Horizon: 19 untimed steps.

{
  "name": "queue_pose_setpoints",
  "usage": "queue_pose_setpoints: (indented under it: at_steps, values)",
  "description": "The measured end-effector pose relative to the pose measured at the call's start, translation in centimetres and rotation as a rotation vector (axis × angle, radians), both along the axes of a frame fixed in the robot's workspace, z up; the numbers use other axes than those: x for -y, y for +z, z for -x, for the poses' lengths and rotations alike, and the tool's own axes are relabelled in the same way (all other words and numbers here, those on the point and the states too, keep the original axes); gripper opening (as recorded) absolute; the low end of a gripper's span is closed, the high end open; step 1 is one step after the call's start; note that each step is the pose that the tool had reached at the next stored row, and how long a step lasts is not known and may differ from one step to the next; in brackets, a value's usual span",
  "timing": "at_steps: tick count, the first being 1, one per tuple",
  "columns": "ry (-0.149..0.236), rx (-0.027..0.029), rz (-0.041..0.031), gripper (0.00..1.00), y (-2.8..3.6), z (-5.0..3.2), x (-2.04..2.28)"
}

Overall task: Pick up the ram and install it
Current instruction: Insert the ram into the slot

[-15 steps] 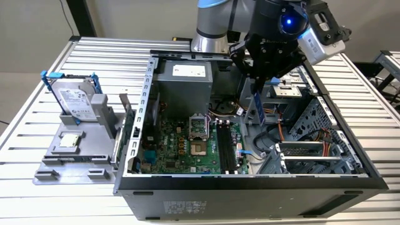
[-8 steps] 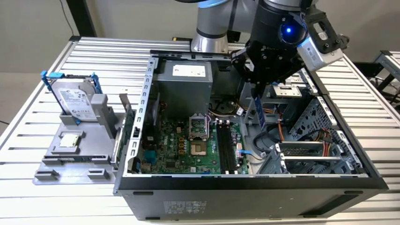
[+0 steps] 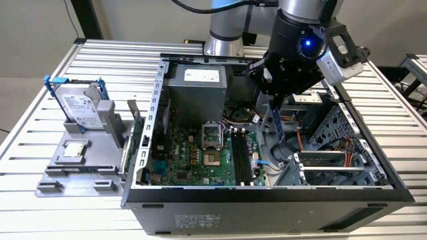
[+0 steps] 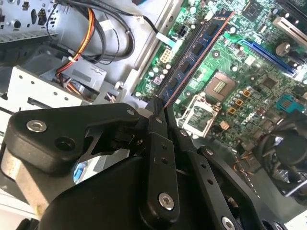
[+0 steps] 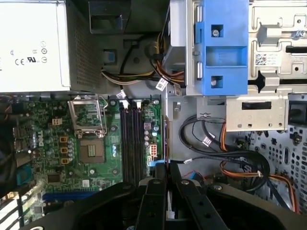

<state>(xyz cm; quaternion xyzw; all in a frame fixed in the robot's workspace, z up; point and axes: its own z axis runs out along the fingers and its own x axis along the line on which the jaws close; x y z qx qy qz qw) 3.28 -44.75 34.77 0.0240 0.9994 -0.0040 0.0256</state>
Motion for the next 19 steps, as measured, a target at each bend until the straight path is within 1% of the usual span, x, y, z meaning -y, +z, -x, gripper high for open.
queue_pose_setpoints:
  at_steps: [9,11,13,14,15,19]
  values:
    - [0.000,0.0000,0.0003,0.00,-1.64,-0.23,0.00]
    - [0.000,0.0002,0.0018,0.00,-2.00,-0.23,0.00]
    - [0.000,0.0002,0.0057,0.00,-2.31,-0.23,0.00]
    - [0.000,0.0003,0.0055,0.00,-2.48,-0.19,0.04]
    - [0.000,0.0004,0.0050,0.00,-2.65,-0.06,0.06]
    - [-0.002,0.0002,0.0053,0.00,-3.37,0.89,0.03]
